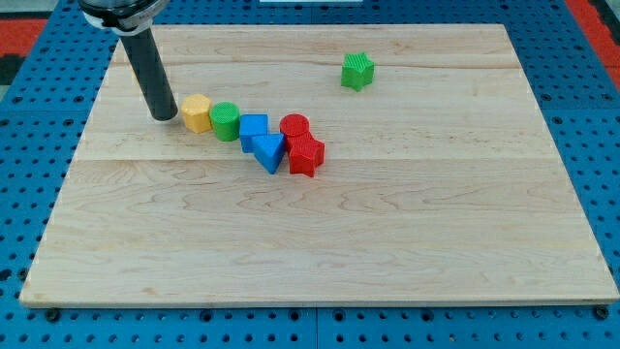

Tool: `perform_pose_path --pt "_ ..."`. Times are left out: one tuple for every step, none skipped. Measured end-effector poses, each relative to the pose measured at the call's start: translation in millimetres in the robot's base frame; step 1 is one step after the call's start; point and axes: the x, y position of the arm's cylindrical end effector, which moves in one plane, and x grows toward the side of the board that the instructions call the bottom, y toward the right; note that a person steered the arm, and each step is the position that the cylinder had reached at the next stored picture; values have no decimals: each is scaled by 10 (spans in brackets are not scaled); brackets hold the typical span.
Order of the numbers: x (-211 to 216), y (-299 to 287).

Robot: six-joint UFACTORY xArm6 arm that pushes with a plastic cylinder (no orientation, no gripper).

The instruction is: Place the yellow hexagon to the left of the green circle

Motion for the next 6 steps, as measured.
perform_pose_path --pt "-315 19" --pt "-170 397" --pt "133 633" --pt "231 637" --pt "115 652" --pt "-30 425"
